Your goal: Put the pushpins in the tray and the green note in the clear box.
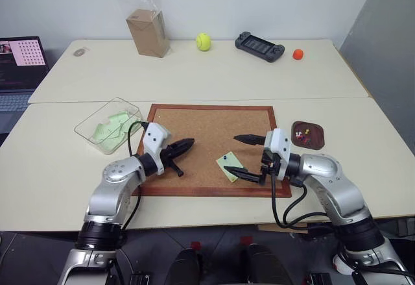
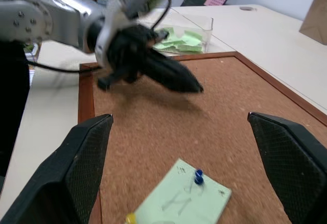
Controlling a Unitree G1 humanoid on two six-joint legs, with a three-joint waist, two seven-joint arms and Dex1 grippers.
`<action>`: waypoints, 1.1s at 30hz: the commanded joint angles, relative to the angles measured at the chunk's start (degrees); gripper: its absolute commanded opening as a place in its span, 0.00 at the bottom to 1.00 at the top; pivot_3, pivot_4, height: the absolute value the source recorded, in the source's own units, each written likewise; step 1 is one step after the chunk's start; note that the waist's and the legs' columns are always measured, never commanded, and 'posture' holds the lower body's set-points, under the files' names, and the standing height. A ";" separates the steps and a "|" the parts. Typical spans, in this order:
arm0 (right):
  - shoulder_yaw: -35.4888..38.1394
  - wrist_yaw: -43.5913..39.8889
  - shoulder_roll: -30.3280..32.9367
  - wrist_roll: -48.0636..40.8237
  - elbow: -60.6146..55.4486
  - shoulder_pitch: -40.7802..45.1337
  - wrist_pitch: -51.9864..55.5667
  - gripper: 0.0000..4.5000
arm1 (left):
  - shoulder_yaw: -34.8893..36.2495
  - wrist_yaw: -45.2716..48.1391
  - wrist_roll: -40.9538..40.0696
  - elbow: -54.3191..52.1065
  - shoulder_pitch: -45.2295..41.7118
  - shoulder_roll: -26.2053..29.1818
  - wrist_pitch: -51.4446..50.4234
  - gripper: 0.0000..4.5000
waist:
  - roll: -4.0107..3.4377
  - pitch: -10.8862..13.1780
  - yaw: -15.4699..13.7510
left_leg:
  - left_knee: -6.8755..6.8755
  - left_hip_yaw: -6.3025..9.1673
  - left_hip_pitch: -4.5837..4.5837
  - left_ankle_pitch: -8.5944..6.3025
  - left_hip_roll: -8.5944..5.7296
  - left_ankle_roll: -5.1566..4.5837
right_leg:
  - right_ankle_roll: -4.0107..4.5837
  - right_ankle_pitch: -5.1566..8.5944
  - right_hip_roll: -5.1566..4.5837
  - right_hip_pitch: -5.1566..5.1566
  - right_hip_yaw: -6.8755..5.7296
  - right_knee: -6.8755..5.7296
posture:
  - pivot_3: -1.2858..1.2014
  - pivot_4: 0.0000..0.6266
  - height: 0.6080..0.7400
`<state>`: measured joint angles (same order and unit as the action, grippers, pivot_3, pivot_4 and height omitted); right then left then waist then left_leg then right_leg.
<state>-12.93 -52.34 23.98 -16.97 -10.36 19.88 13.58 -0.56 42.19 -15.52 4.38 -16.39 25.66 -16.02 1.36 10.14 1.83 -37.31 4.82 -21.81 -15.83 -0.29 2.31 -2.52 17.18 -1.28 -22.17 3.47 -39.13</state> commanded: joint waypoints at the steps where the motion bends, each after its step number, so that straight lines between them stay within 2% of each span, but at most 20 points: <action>1: -1.22 -0.34 -0.80 1.69 1.78 1.22 -2.89 1.00 | -1.36 -3.15 2.79 2.51 0.59 -1.24 -0.84 0.00 | 0.00 -0.01 -0.03 | -0.02 0.00 -0.01 0.00 -0.02 0.00 | 0.00 0.00 0.00 0.00 0.00 0.00 | 0.52 0.24 1.00; 7: -3.47 -0.67 -3.05 4.33 8.64 3.35 -5.46 1.00 | -2.14 -3.99 2.47 3.70 1.47 -3.26 -2.68 0.00 | -0.21 -0.13 0.01 | -0.44 -0.01 0.10 -0.01 -0.05 -0.01 | -0.09 -0.10 0.01 0.29 0.00 -0.01 | 0.52 0.24 1.00; 10: -4.31 -0.73 -4.10 5.35 11.31 4.27 -5.56 1.00 | -2.14 -3.91 2.24 2.49 1.74 -3.33 -3.22 0.00 | -0.21 -0.13 0.04 | -0.49 -0.04 0.52 -0.02 -0.07 -0.03 | -0.12 -0.12 0.10 0.78 0.02 0.06 | 0.52 0.24 1.00; 28: -4.37 2.43 -7.41 11.37 23.84 11.11 -5.15 0.22 | -1.08 -3.63 1.42 -3.08 4.24 -2.43 -5.62 0.00 | -0.22 -0.12 0.10 | -0.41 -0.10 0.71 -0.04 -0.04 -0.03 | -0.12 -0.12 0.08 0.86 0.12 0.08 | 0.52 0.24 1.00; 32: -4.50 2.62 -7.38 12.00 24.41 11.54 -5.49 0.01 | -0.70 -3.86 1.32 -3.59 4.51 -2.52 -5.79 0.00 | -0.22 -0.12 0.08 | -0.40 -0.10 0.70 -0.04 -0.04 -0.03 | -0.12 -0.12 0.07 0.86 0.12 0.08 | 0.52 0.24 1.00; 33: -4.38 2.61 -7.47 11.94 24.48 11.65 -5.48 0.00 | -0.60 -3.96 1.34 -3.63 4.49 -2.56 -5.78 0.00 | -0.22 -0.12 0.09 | -0.40 -0.10 0.70 -0.04 -0.04 -0.03 | -0.12 -0.12 0.07 0.86 0.12 0.08 | 0.52 0.24 1.00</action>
<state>-18.09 -49.94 16.72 -5.27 14.41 30.12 8.74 -0.68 38.19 -14.19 0.74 -13.06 22.93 -20.83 1.14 10.02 1.91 -37.72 4.72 -21.11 -15.86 -0.33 2.28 -2.63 17.06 -1.21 -21.31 3.59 -39.05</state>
